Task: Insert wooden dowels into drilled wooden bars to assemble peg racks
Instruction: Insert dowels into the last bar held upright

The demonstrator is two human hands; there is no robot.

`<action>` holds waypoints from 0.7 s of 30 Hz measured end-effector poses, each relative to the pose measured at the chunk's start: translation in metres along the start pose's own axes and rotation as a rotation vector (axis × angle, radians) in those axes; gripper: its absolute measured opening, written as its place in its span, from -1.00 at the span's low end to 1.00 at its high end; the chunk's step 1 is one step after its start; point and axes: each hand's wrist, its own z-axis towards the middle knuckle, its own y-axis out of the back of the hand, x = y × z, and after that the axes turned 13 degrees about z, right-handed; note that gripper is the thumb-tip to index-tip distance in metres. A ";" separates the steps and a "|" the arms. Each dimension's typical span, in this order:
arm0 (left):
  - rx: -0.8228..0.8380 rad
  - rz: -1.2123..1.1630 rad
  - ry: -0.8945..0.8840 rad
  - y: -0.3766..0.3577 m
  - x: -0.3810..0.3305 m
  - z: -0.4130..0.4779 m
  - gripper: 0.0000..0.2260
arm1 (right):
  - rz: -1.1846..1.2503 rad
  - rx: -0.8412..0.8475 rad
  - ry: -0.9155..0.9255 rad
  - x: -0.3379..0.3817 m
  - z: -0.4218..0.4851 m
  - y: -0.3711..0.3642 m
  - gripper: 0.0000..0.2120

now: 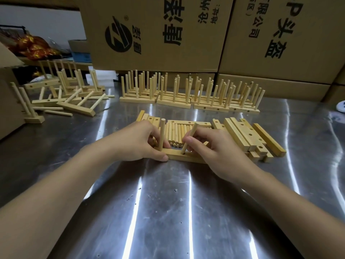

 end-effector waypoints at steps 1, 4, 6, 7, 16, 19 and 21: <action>-0.004 -0.004 -0.001 -0.001 0.000 0.001 -0.83 | -0.027 0.006 0.002 0.001 0.000 -0.001 -0.76; -0.018 -0.007 -0.002 -0.001 0.000 0.001 -0.84 | -0.085 0.008 0.011 0.002 0.001 -0.001 -0.77; -0.020 -0.014 0.002 -0.001 -0.001 0.001 -0.84 | -0.086 0.011 0.005 0.003 0.003 0.000 -0.76; -0.019 -0.017 0.005 -0.001 -0.001 0.001 -0.84 | -0.081 0.013 0.001 0.004 0.004 0.000 -0.75; -0.012 -0.030 -0.008 -0.002 -0.001 0.000 -0.85 | -0.157 0.003 -0.042 0.004 0.006 -0.008 -0.63; 0.005 -0.022 -0.038 -0.004 -0.003 0.002 -0.84 | 0.201 -0.111 -0.070 0.009 0.004 -0.017 -0.55; 0.017 -0.031 -0.071 -0.006 -0.005 0.003 -0.84 | 0.512 -0.187 -0.127 0.013 0.008 -0.019 -0.55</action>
